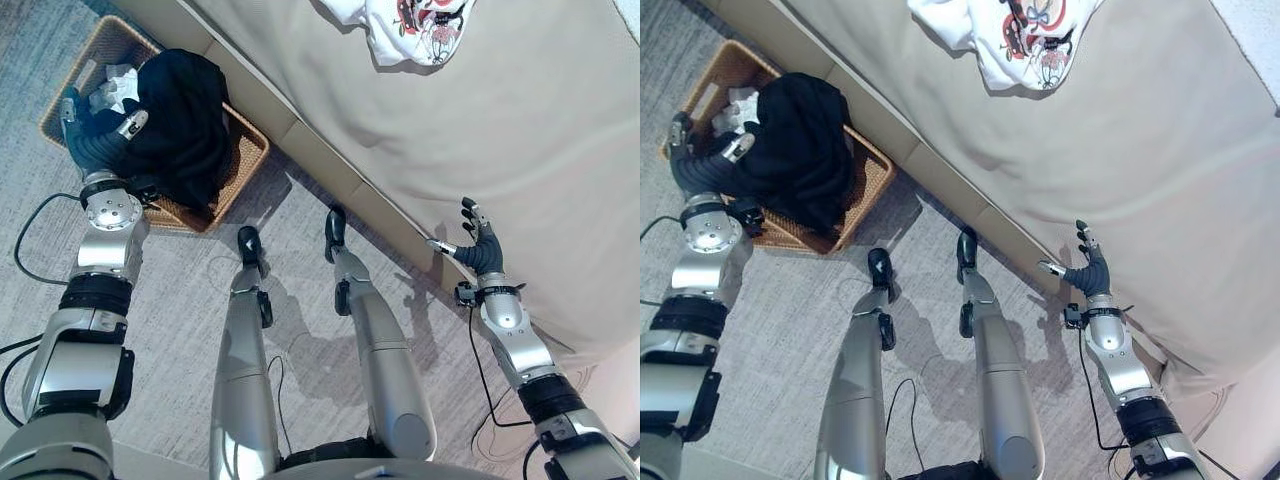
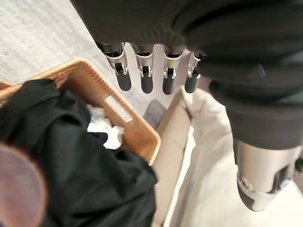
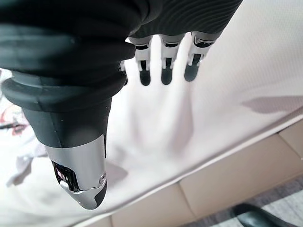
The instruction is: Pick up clothes into the bucket
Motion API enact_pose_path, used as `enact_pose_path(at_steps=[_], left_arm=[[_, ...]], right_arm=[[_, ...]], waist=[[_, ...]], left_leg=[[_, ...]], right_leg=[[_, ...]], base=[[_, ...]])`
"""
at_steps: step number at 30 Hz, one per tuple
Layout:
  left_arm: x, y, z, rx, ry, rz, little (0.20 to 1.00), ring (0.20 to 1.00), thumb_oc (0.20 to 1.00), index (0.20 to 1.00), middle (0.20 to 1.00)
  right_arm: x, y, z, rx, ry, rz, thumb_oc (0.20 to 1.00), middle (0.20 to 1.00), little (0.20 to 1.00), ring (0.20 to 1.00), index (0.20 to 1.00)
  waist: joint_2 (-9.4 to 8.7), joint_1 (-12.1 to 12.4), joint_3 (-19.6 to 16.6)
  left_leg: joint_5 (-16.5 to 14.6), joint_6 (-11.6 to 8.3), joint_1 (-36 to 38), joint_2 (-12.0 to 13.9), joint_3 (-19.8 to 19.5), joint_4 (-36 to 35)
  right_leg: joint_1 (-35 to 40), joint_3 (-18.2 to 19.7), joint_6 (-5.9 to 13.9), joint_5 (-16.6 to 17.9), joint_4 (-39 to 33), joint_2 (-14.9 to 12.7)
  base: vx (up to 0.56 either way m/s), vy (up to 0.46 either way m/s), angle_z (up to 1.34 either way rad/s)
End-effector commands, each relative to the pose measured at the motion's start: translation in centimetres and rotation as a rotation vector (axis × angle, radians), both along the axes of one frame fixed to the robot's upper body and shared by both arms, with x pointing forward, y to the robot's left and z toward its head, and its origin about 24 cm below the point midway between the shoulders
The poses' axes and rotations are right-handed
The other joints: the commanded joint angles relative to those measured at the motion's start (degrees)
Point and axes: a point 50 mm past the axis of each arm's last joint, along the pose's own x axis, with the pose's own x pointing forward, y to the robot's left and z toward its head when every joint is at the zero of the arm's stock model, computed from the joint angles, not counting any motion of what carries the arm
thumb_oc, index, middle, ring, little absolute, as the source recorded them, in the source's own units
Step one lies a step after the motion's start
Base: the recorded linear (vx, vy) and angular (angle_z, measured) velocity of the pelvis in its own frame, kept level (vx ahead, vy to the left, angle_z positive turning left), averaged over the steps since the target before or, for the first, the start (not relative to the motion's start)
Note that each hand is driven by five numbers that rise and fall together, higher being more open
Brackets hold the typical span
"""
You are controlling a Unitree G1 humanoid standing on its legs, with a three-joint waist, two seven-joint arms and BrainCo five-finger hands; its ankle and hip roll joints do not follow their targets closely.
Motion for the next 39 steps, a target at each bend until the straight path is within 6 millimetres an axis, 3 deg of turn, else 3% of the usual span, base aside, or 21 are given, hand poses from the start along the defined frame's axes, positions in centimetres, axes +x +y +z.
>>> enact_pose_path(at_steps=[1, 7, 9, 11, 13, 16, 21, 22, 23, 24, 28, 29, 33, 34, 39], left_arm=[[-0.9, 1.6, 0.7, 0.016, -0.034, 0.1, 1.0, 1.0, 1.0, 1.0, 1.0], [-2.0, 1.2, -3.1, -0.021, 0.027, 0.16, 1.0, 1.0, 1.0, 1.0, 1.0], [-2.6, 1.0, -3.8, 0.069, 0.059, 0.184, 1.0, 1.0, 1.0, 1.0, 1.0], [-3.6, 0.6, -4.7, 0.183, 0.089, 0.19, 1.0, 1.0, 1.0, 1.0, 1.0], [-4.3, -0.5, -5.4, 0.224, 0.069, 0.137, 1.0, 1.0, 1.0, 1.0, 1.0], [-5.3, -2.2, -9.6, -0.028, 0.082, -0.014, 1.0, 1.0, 1.0, 1.0, 1.0], [-7.0, -5.3, -15.1, -0.099, 0.256, -0.18, 1.0, 1.0, 1.0, 1.0, 1.0], [-7.4, -5.8, -15.8, -0.094, 0.291, -0.225, 1.0, 1.0, 1.0, 1.0, 1.0], [-7.6, -6.6, -16.3, -0.092, 0.313, -0.277, 1.0, 1.0, 1.0, 1.0, 1.0], [-8.0, -7.2, -17.0, -0.072, 0.353, -0.33, 1.0, 1.0, 1.0, 1.0, 1.0], [-9.5, -9.3, -18.8, -0.092, 0.439, -0.5, 1.0, 1.0, 1.0, 1.0, 1.0], [-10.0, -10.3, -19.0, -0.064, 0.466, -0.578, 1.0, 1.0, 1.0, 1.0, 1.0], [-10.4, -11.2, -18.3, 0.017, 0.467, -0.672, 1.0, 1.0, 1.0, 1.0, 1.0], [-10.5, -11.4, -17.2, 0.087, 0.434, -0.706, 1.0, 1.0, 1.0, 1.0, 1.0], [-10.7, -11.1, -16.3, -0.02, 0.347, -0.656, 1.0, 1.0, 1.0, 1.0, 1.0]], right_arm=[[-0.2, -0.8, 4.4, -0.041, -0.219, -0.065, 1.0, 1.0, 1.0, 1.0, 1.0], [-0.6, -1.7, 12.4, -0.124, -0.595, -0.217, 1.0, 1.0, 1.0, 1.0, 1.0], [-0.8, -2.1, 15.0, -0.169, -0.7, -0.256, 1.0, 1.0, 1.0, 1.0, 1.0], [-1.0, -2.4, 17.1, -0.19, -0.78, -0.281, 1.0, 1.0, 1.0, 1.0, 1.0], [-0.9, -3.1, 19.5, -0.241, -0.839, -0.316, 1.0, 1.0, 1.0, 1.0, 1.0], [-0.2, -3.2, 22.2, -0.279, -0.873, -0.315, 1.0, 1.0, 1.0, 1.0, 1.0], [2.3, -4.7, 24.8, -0.318, -0.8, -0.373, 1.0, 1.0, 1.0, 1.0, 1.0], [2.7, -5.2, 25.1, -0.332, -0.765, -0.391, 1.0, 1.0, 1.0, 1.0, 1.0], [3.3, -5.7, 25.8, -0.333, -0.746, -0.414, 1.0, 1.0, 1.0, 1.0, 1.0], [3.8, -6.1, 25.9, -0.329, -0.714, -0.43, 1.0, 1.0, 1.0, 1.0, 1.0], [5.5, -8.3, 26.7, -0.399, -0.522, -0.465, 1.0, 1.0, 1.0, 1.0, 1.0], [6.0, -9.0, 27.1, -0.426, -0.463, -0.489, 1.0, 1.0, 1.0, 1.0, 1.0], [6.5, -9.8, 27.8, -0.479, -0.384, -0.519, 1.0, 1.0, 1.0, 1.0, 1.0], [6.7, -11.0, 27.6, -0.516, -0.301, -0.559, 1.0, 1.0, 1.0, 1.0, 1.0], [6.7, -11.6, 28.2, -0.563, -0.249, -0.604, 1.0, 1.0, 1.0, 1.0, 1.0]], waist=[[-1.17, 1.4, -1.0], [0.23, 2.7, -1.0], [0.54, 3.2, -1.0], [1.4, 4.3, -1.0], [1.87, 5.5, -1.0], [3.12, 7.1, -1.0], [5.59, 10.0, -1.0], [5.89, 10.7, -1.0], [6.45, 11.0, -1.0], [6.73, 11.5, -1.0], [7.78, 12.9, -1.0], [8.2, 13.1, -1.0], [8.96, 13.4, -1.0], [9.63, 13.9, -1.0], [11.14, 14.7, -1.0]], left_leg=[[-2.0, 0.75, 0.1, -1.9, -2.5, 1.2], [-2.5, 1.04, 1.3, -2.2, -2.3, 1.1], [-0.7, 1.36, 0.4, -2.6, -1.9, 0.6], [-2.3, 1.23, 2.0, -2.7, -2.2, 0.4], [-0.5, 1.48, 1.5, -3.1, -1.8, -0.2], [-0.1, 1.61, 2.5, -3.6, -1.9, -1.2], [1.3, 1.47, 4.0, -4.3, -3.1, -3.8], [-0.1, 1.18, 5.4, -4.3, -3.8, -4.0], [1.9, 1.27, 4.4, -4.6, -3.8, -4.8], [0.5, 0.97, 5.6, -4.7, -4.4, -4.8], [1.4, 0.45, 5.6, -5.2, -5.6, -5.8], [1.8, 0.32, 5.3, -5.3, -6.0, -6.3], [2.3, 0.13, 4.8, -5.5, -6.4, -6.8], [2.5, 0.09, 4.1, -5.7, -6.6, -6.8], [2.9, 0.11, 2.5, -6.1, -7.0, -6.5]], right_leg=[[2.5, -1.2, 3.91, -2.5, 2.2, -3.4], [3.1, -1.2, 3.9, -3.2, 3.1, -3.6], [2.2, -1.6, 3.42, -1.8, 2.9, -4.2], [3.2, -1.1, 3.79, -3.6, 4.0, -4.0], [2.5, -1.6, 3.3, -2.5, 4.2, -4.6], [3.1, -1.6, 3.12, -3.0, 4.7, -4.9], [3.7, -2.5, 2.86, -4.1, 6.5, -5.7], [4.8, -2.2, 3.24, -6.0, 7.4, -5.6], [3.9, -3.0, 2.73, -4.7, 7.2, -6.1], [4.8, -2.6, 3.14, -6.5, 8.0, -5.9], [4.7, -3.9, 2.57, -7.8, 9.4, -6.5], [4.4, -4.2, 2.42, -8.1, 9.8, -6.7], [3.5, -4.5, 2.29, -8.6, 10.5, -6.8], [2.6, -4.4, 2.2, -8.9, 11.3, -6.9], [0.5, -4.1, 2.06, -9.5, 13.1, -7.3]], base=[[0.0, 0.0, 0.0], [0.0, 0.0, 0.0], [-0.02, 0.009, -0.03], [0.0, 0.0, 0.0], [-0.04, 0.005, 0.03], [0.03, -0.017, 0.04], [0.04, -0.063, 0.15], [0.02, -0.089, 0.29], [0.09, -0.091, 0.27], [0.02, -0.084, 0.34], [0.04, -0.079, 0.27], [0.03, -0.072, 0.17], [0.02, -0.041, 0.17], [0.02, -0.007, 0.14], [0.01, -0.008, 0.04]])
